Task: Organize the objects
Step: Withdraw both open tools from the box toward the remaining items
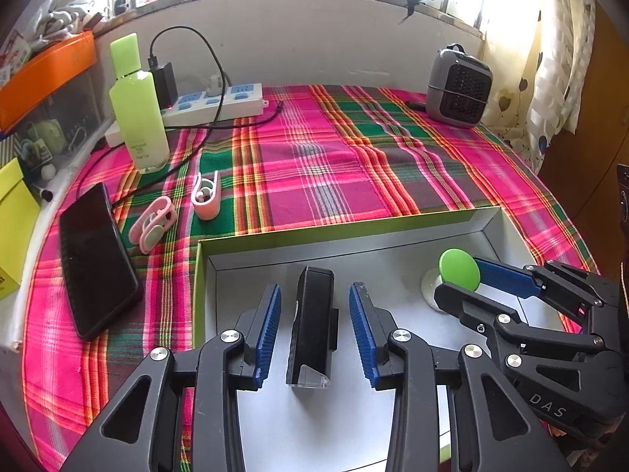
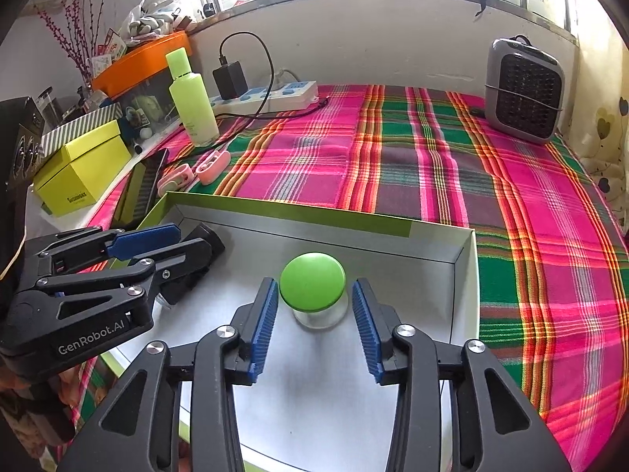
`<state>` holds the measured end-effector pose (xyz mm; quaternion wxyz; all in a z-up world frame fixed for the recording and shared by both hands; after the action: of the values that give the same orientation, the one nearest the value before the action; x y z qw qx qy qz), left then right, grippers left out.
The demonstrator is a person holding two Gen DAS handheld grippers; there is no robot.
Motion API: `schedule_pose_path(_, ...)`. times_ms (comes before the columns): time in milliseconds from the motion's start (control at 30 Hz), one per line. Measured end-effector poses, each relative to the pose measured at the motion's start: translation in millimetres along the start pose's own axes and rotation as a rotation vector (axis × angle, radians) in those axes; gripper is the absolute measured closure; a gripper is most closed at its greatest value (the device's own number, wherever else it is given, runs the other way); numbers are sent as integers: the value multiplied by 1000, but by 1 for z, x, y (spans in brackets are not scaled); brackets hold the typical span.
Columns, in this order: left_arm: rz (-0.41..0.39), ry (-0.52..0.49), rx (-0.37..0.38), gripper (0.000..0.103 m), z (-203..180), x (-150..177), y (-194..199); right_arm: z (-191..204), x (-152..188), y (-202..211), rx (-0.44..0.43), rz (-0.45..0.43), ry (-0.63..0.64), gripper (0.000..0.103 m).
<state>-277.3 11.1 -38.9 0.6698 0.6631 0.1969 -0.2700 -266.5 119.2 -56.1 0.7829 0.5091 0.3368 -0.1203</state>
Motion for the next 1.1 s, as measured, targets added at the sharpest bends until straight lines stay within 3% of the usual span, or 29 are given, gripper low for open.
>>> schedule_pose_path(67,-1,5,-2,67,1,1,3,0,0,2,1,-5,-1,51)
schedule_pose_path(300,-20,15,-2,61,3,4,18,-1,4,12,6,-20,-14,51)
schedule_pose_path(1100,-61,72,12,59,10,44,68,14,29,65,41,-87,2,51)
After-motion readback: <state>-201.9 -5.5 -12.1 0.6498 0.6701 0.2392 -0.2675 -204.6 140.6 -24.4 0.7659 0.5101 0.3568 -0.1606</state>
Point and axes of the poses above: each gripper's, at about its wrist camera, not at the fingertips, and y roughly against the way its jaws point, z to its left, x to its underside, the point moved 9 cm from there along -y, roughly the way its jaws point, and after that the axes turned 8 degrees about -x, right-handed, at the moved point
